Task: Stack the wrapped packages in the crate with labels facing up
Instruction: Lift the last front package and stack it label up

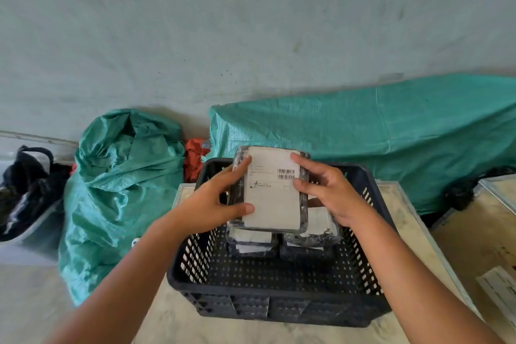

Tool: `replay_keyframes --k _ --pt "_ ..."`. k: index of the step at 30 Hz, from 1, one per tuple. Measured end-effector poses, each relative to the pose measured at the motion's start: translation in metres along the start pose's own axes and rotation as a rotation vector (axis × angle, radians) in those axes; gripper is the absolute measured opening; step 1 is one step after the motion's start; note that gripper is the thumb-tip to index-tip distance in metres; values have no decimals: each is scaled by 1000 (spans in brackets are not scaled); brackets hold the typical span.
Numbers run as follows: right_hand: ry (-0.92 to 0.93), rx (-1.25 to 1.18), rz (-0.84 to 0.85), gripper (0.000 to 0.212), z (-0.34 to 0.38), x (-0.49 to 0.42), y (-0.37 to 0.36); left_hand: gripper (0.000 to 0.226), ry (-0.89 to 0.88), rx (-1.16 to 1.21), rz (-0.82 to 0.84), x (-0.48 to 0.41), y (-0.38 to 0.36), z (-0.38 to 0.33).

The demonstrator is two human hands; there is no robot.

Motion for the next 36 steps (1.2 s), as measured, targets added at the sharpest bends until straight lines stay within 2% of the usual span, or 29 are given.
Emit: replay_keyframes --k 3,9,16,24,30,34,36 --pt "-55 2 -9 59 -12 -10 -1 95 76 28 16 -11 -13 20" --pt "-223 189 -60 57 -68 -44 -9 98 256 165 79 -31 -39 82" --pt "-393 404 -22 71 -134 -67 -38 95 441 126 151 -48 -66 149" --pt "-472 521 -15 84 -162 -83 -47 99 480 60 181 -76 -73 190" --pt "-492 753 -31 75 -169 -81 -57 101 526 18 219 -79 -79 207" --pt "-359 906 83 80 -163 -79 -75 100 502 -96 229 -79 -85 204" --pt "-373 921 175 87 -168 -80 -78 98 471 -147 245 -81 -89 201"
Point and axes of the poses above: each hand's wrist, its own x-axis away from the middle knuckle, its own y-axis out of the back of the hand, z = x × y, the point moved 10 cm from there along -x, towards the middle knuckle, and after that the axes turned 6 degrees about z, right-handed, at the moved point
